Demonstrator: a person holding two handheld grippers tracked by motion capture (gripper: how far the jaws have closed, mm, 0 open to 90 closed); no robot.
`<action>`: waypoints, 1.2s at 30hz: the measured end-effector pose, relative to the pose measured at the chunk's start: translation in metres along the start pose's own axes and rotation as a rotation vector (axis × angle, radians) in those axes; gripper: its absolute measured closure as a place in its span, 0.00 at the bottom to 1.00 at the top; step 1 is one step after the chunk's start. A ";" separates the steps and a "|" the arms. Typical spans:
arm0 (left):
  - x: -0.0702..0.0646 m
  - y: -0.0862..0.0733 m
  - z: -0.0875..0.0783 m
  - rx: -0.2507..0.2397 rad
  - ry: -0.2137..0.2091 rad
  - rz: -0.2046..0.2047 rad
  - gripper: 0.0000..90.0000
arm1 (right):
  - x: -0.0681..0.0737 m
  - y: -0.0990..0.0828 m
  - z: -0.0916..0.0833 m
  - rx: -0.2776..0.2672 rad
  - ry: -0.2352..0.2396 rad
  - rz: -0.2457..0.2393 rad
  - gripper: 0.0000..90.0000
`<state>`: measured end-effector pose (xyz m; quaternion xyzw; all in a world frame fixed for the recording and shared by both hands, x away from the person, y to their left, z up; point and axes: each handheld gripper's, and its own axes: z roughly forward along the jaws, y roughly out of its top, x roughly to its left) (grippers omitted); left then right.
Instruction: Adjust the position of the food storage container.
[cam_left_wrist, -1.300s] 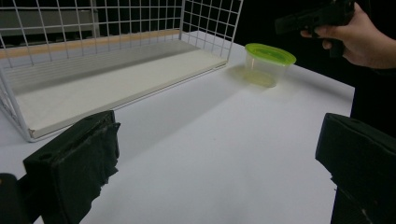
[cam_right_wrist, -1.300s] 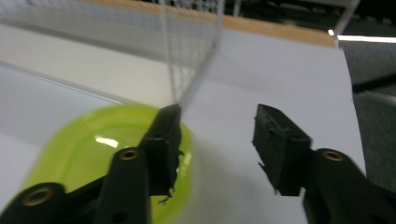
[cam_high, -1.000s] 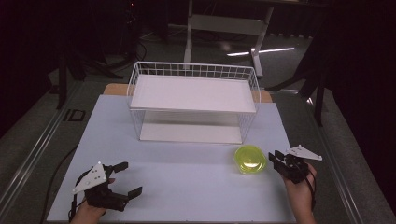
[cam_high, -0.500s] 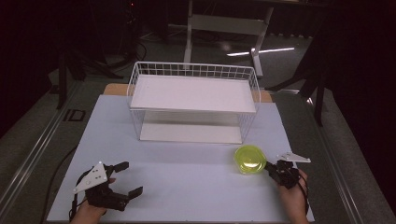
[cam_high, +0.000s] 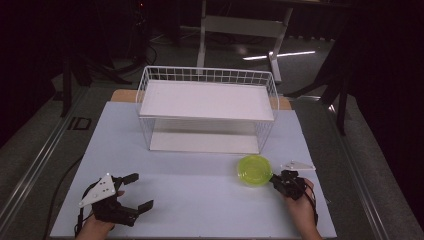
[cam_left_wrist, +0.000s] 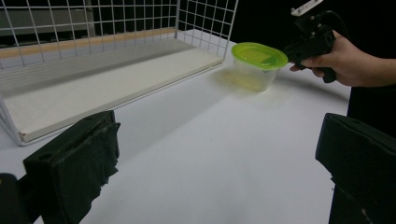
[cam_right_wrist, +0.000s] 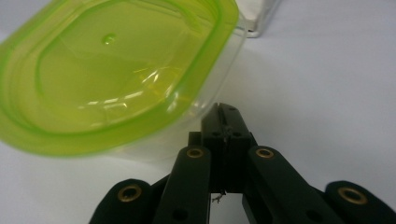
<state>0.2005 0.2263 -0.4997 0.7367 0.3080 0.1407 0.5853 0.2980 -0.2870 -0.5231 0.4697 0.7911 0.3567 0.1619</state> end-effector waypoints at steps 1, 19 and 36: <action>0.000 0.000 0.000 -0.001 0.001 -0.001 0.00 | 0.002 0.001 0.002 0.003 0.006 -0.004 1.00; 0.000 0.000 -0.001 -0.002 -0.003 0.003 0.00 | 0.042 0.022 0.033 0.030 0.085 -0.068 1.00; 0.000 0.001 -0.002 -0.003 -0.005 0.004 0.00 | 0.060 0.036 0.047 0.027 0.105 -0.094 1.00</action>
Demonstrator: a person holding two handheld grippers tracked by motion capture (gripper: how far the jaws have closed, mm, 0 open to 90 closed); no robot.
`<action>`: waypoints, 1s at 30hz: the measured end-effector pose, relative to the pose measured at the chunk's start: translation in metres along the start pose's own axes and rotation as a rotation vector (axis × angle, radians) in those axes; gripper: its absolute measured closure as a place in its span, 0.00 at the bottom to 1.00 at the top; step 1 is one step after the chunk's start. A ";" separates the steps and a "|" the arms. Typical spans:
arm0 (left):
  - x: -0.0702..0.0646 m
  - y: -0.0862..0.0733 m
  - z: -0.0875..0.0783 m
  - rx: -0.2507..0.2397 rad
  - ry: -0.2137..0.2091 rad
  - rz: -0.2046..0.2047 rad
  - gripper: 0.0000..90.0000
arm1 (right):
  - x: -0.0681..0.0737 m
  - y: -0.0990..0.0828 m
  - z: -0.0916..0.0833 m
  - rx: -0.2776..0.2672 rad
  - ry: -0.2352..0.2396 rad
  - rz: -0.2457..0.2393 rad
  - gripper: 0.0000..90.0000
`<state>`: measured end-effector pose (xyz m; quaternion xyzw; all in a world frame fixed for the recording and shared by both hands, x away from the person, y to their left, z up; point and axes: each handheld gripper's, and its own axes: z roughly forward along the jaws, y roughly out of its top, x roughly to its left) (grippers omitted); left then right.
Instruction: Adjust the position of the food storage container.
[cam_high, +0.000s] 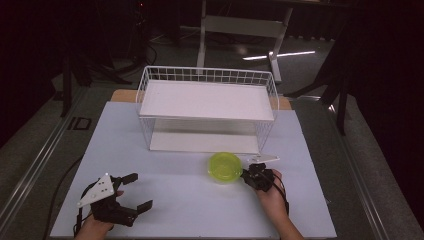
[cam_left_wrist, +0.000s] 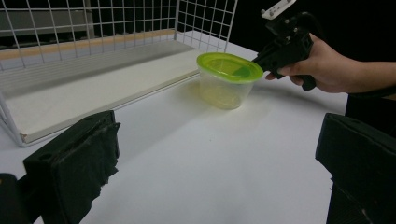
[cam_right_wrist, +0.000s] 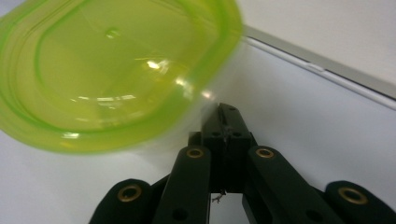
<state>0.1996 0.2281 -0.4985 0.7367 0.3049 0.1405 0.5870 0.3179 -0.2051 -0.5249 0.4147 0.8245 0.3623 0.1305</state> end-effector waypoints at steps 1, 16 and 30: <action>0.000 0.000 0.000 0.000 0.000 0.000 0.00 | -0.001 0.000 -0.002 -0.001 -0.006 0.002 1.00; 0.000 0.000 0.002 0.005 -0.003 0.004 0.00 | 0.014 0.004 0.006 0.009 0.035 -0.005 1.00; 0.000 0.000 0.001 0.007 -0.008 0.007 0.00 | 0.039 0.022 0.032 0.015 0.079 -0.050 1.00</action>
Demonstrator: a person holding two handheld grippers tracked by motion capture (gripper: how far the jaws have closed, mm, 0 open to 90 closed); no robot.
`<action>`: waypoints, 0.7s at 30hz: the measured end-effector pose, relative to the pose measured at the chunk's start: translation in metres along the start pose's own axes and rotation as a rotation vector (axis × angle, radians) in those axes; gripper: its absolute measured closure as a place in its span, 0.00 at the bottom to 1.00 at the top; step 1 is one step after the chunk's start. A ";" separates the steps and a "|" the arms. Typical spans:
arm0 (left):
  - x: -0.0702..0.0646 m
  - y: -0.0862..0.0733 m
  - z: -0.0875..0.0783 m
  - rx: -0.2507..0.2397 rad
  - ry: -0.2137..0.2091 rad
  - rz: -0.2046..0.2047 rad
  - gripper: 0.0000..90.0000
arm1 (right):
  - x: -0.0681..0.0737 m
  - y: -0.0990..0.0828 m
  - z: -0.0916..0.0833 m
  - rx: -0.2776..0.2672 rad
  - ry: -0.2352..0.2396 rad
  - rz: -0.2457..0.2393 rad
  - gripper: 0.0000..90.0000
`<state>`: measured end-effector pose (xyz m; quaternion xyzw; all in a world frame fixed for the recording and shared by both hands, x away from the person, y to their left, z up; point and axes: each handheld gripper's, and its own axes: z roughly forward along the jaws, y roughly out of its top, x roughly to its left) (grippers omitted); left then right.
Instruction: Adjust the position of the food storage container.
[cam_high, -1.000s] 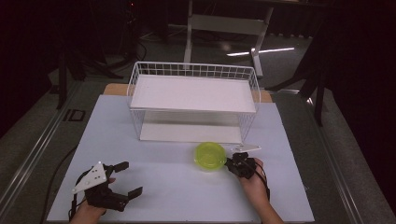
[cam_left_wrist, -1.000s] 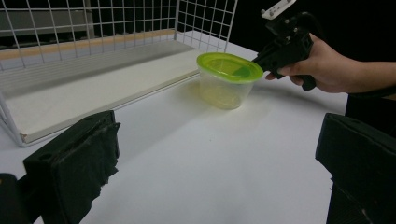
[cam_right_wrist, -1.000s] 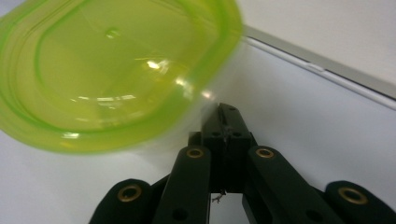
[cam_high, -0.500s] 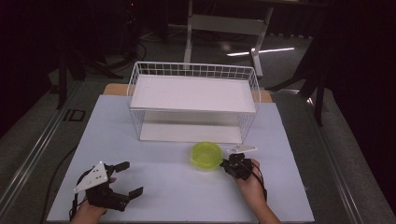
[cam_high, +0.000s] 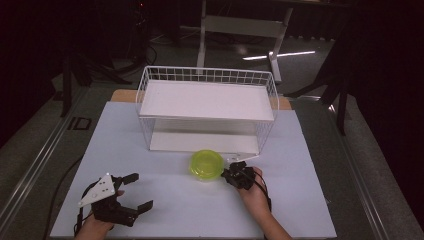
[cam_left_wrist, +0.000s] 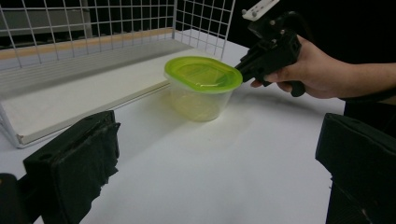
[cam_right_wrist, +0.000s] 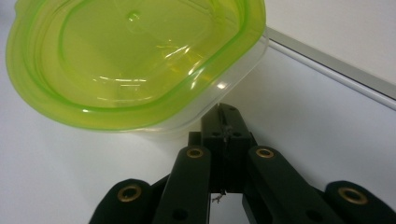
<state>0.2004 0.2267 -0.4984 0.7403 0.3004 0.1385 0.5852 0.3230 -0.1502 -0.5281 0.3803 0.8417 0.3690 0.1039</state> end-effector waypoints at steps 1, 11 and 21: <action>0.000 0.000 0.000 0.000 0.000 0.000 0.00 | 0.001 0.001 0.002 -0.001 0.001 0.004 1.00; 0.000 0.000 0.000 -0.003 -0.004 -0.001 0.00 | 0.003 0.009 0.011 -0.004 0.002 0.003 1.00; 0.000 0.000 0.001 -0.004 -0.010 -0.009 0.00 | -0.001 -0.005 -0.014 -0.001 -0.044 -0.033 0.82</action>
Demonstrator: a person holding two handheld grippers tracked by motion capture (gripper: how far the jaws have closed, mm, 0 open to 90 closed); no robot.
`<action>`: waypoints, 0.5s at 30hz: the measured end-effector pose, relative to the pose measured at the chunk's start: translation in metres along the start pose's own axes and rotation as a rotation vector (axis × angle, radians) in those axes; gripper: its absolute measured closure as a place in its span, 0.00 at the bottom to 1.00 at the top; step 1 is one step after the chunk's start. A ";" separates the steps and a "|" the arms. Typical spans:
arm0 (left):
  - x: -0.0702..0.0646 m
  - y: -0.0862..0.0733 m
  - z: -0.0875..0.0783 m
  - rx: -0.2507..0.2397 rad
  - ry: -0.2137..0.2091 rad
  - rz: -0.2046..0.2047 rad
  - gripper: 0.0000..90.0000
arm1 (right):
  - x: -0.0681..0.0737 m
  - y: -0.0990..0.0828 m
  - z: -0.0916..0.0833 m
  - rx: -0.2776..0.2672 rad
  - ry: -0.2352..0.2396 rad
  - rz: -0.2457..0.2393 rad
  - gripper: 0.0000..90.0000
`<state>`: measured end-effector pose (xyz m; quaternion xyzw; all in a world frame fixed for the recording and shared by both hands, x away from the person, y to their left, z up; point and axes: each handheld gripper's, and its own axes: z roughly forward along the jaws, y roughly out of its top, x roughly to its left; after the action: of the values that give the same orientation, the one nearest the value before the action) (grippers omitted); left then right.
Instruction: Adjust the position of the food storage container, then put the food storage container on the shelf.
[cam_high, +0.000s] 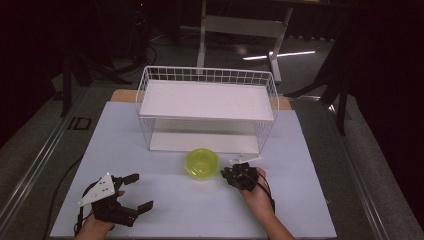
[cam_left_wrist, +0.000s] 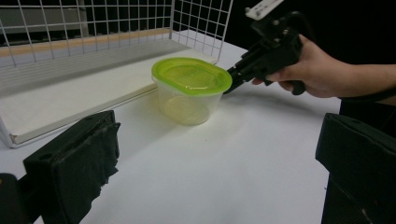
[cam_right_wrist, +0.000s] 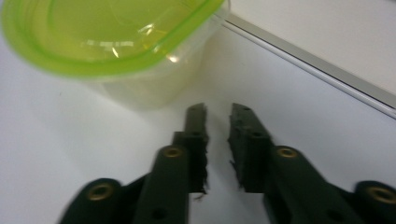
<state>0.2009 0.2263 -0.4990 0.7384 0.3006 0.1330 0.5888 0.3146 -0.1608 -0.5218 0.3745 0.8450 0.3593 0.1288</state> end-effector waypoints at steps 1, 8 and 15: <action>0.000 0.000 0.001 0.004 0.007 0.005 0.00 | 0.000 -0.002 -0.004 -0.003 0.002 0.000 0.77; 0.000 0.004 0.005 0.009 0.005 0.032 0.01 | 0.009 -0.010 -0.043 -0.083 0.026 -0.012 0.45; -0.006 0.014 0.017 0.046 -0.036 0.066 0.00 | 0.018 -0.008 -0.064 -0.159 0.081 -0.017 0.21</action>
<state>0.2091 0.2076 -0.4887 0.7636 0.2686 0.1319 0.5722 0.2668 -0.1834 -0.4811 0.3411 0.8214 0.4392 0.1269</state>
